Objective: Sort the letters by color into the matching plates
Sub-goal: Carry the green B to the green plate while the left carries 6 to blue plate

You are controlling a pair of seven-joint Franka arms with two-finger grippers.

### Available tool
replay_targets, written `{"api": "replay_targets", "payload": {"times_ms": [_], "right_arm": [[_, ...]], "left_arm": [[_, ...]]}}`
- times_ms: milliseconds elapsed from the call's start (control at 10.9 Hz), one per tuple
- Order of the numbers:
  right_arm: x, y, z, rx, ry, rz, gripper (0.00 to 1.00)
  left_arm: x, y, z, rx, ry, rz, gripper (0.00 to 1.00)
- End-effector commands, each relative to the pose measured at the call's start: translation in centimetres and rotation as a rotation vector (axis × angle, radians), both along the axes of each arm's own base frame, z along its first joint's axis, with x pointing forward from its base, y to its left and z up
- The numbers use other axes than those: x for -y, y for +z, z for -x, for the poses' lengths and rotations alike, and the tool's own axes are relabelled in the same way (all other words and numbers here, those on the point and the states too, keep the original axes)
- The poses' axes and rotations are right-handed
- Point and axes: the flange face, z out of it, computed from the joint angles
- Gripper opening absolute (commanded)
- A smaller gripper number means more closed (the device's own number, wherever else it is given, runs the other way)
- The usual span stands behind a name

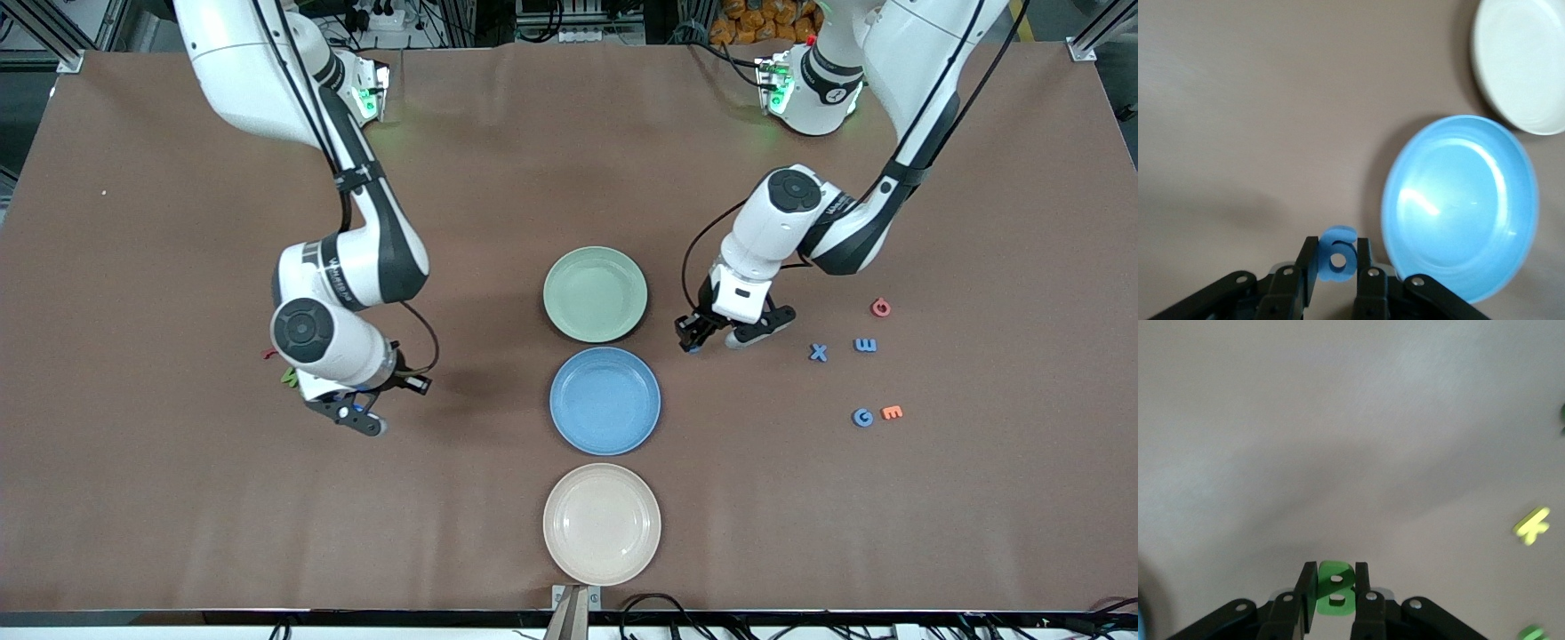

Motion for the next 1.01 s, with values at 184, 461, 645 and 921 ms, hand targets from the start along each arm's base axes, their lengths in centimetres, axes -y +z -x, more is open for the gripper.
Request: {"api": "replay_targets", "payload": {"times_ms": [184,461,645,921], "right_arm": [[-5.7,0.9,3.3,-0.031,-0.090,-0.052,0.00],[-9.7,0.6,5.1,-0.034,-0.116,-0.069,0.00],[-12.4,0.2,6.6,-0.031,-0.145,-0.073,0.00],[-16.2,0.3,9.1,-0.051,-0.192,-0.076,0.00]], "left_arm": [[4.5,0.5,-3.7,0.016,0.071,0.099,0.00],[5.8,0.1,-5.5,0.024,0.077,0.131,0.00],[6.2,-0.5,-6.9,0.046,0.061,0.135,0.00],[5.6,-0.7,-8.3,0.130,-0.045,0.067,1.00]]}}
